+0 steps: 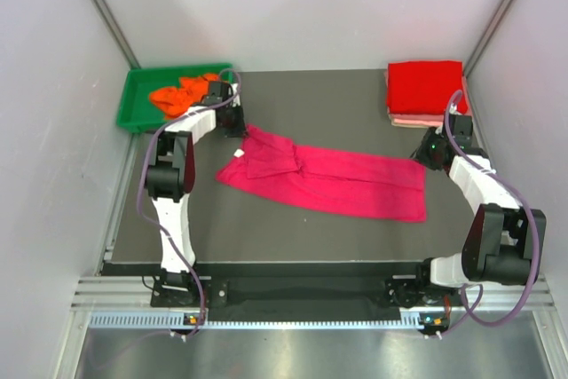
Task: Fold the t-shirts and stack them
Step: Fold the tshirt
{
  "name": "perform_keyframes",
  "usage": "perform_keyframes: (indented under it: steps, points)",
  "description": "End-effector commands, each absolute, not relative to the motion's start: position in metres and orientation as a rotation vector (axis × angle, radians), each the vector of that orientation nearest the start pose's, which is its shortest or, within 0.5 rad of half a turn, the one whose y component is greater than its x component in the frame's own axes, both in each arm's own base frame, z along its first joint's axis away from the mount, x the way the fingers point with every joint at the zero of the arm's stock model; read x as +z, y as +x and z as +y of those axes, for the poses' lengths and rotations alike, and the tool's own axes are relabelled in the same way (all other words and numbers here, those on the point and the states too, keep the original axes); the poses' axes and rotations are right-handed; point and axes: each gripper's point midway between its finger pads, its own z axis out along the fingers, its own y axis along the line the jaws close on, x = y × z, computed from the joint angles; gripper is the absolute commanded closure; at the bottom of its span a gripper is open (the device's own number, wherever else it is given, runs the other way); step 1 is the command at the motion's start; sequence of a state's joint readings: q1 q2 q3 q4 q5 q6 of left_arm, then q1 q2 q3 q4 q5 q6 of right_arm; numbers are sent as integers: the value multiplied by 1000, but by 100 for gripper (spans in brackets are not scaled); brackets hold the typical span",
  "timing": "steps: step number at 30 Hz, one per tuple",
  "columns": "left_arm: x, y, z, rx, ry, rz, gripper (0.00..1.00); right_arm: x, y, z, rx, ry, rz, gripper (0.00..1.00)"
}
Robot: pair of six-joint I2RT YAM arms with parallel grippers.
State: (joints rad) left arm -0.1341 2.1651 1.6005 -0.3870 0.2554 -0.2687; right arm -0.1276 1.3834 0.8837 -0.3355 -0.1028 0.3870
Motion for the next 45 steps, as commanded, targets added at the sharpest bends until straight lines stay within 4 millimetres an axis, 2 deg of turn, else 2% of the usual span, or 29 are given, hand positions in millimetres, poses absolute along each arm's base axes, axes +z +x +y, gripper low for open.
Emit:
perform_keyframes:
  steps: [1, 6, 8, 9, 10, 11, 12, 13, 14, 15, 16, 17, 18, 19, 20, 21, 22, 28, 32, 33, 34, 35, 36, 37, 38, 40, 41, 44, 45]
  points:
    - [37, 524, -146, -502, -20, 2467, 100, 107, 362, -15, 254, 574, 2296, 75]
    - [41, 543, -156, -468, -11, 2434, 100, 108, 366, -16, 253, 583, 2286, 75]
    - [33, 550, -156, -442, -26, 2441, 100, 107, 367, -18, 245, 599, 2282, 76]
    - [43, 561, -158, -437, -33, 2412, 100, 107, 368, -18, 243, 600, 2277, 76]
    - [32, 563, -156, -426, -57, 2435, 100, 108, 368, -18, 243, 604, 2273, 76]
    - [32, 568, -154, -408, -75, 2431, 100, 109, 370, -19, 241, 607, 2266, 76]
    - [42, 580, -155, -405, -83, 2400, 100, 110, 371, -19, 241, 610, 2262, 76]
    - [34, 583, -156, -403, -98, 2410, 100, 110, 372, -19, 242, 611, 2258, 76]
    - [34, 589, -156, -391, -109, 2398, 100, 113, 374, -20, 244, 612, 2252, 76]
    - [45, 601, -158, -393, -117, 2361, 100, 112, 375, -20, 243, 615, 2252, 76]
    - [35, 605, -158, -387, -128, 2366, 100, 114, 377, -20, 243, 618, 2247, 76]
    - [36, 611, -160, -387, -131, 2354, 100, 115, 378, -21, 243, 621, 2242, 76]
    - [48, 623, -161, -393, -152, 2310, 100, 114, 379, -21, 241, 624, 2242, 76]
    - [40, 628, -162, -397, -161, 2310, 100, 115, 381, -22, 241, 627, 2237, 76]
    - [43, 634, -164, -407, -171, 2291, 100, 117, 383, -22, 240, 631, 2228, 76]
    - [55, 645, -168, -434, -189, 2242, 100, 117, 385, -22, 243, 636, 2225, 76]
    - [50, 651, -170, -449, -198, 2228, 100, 119, 388, -23, 247, 641, 2209, 76]
    - [82, 688, -204, -666, -229, 1997, 100, 123, 399, -24, 263, 671, 2156, 76]
    - [109, 709, -215, -738, -254, 1818, 100, 124, 408, -24, 274, 679, 2134, 76]
    - [102, 713, -218, -752, -275, 1806, 100, 123, 409, -25, 275, 682, 2137, 76]
    - [107, 719, -218, -763, -284, 1766, 100, 124, 412, -25, 280, 687, 2126, 76]
    - [121, 724, -220, -782, -286, 1719, 100, 124, 413, -25, 280, 686, 2123, 76]
    - [109, 727, -221, -795, -315, 1716, 100, 123, 414, -24, 283, 688, 2124, 76]
    - [110, 730, -222, -799, -330, 1698, 100, 124, 416, -24, 283, 688, 2120, 76]
    - [120, 735, -220, -796, -346, 1653, 100, 125, 417, -24, 283, 688, 2115, 76]
    - [116, 738, -220, -806, -369, 1638, 100, 125, 419, -24, 284, 689, 2111, 76]
    - [119, 738, -221, -816, -361, 1619, 100, 125, 420, -24, 283, 691, 2109, 76]
    - [133, 736, -224, -823, -319, 1604, 90, 126, 422, -22, 286, 685, 2108, 76]
    - [145, 733, -226, -818, -274, 1605, 87, 126, 423, -21, 288, 681, 2111, 76]
